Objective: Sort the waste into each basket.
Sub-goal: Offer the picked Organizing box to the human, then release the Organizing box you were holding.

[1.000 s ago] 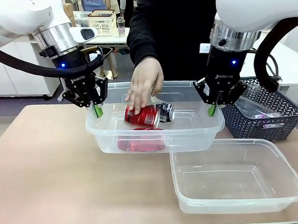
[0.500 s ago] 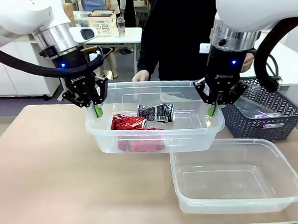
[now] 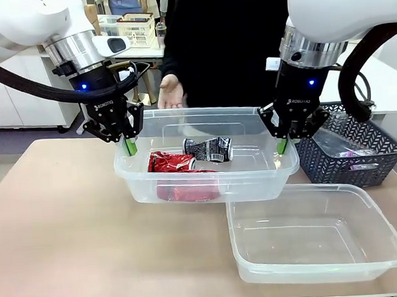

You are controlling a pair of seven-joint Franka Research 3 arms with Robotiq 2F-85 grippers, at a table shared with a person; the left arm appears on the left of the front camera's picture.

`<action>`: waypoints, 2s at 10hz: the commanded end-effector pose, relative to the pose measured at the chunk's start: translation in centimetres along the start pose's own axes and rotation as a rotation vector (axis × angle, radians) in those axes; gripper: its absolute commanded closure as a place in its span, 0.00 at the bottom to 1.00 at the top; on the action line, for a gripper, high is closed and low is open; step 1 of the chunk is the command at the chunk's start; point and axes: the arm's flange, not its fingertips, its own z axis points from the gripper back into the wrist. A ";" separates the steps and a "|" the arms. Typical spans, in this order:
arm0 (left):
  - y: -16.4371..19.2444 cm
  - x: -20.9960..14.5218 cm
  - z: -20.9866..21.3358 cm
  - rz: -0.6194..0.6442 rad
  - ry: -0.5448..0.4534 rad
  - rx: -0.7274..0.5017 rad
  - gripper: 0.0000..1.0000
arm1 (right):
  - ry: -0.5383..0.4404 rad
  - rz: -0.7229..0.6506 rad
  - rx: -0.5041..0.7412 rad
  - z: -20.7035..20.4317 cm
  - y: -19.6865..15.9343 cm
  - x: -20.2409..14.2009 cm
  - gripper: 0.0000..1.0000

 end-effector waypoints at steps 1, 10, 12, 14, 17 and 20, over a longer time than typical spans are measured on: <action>-0.4 2.1 0.9 -0.020 0.006 0.035 0.94 | 0.040 0.067 -0.039 0.0 1.2 2.7 0.93; 3.7 16.0 1.4 0.053 -0.025 0.095 0.94 | 0.114 0.079 -0.034 -3.6 2.8 17.6 0.93; 3.7 16.0 1.4 0.053 -0.025 0.095 0.94 | 0.120 0.045 -0.018 -3.6 3.0 18.1 0.93; 3.7 16.0 1.4 0.053 -0.025 0.095 0.94 | 0.120 0.045 -0.018 -3.6 3.0 18.1 0.93; 3.7 16.0 1.4 0.053 -0.025 0.095 0.94 | 0.120 0.045 -0.018 -3.6 3.0 18.1 0.93; 3.8 16.4 1.0 0.062 -0.016 0.090 0.81 | 0.044 0.004 0.001 -1.5 0.7 16.4 0.60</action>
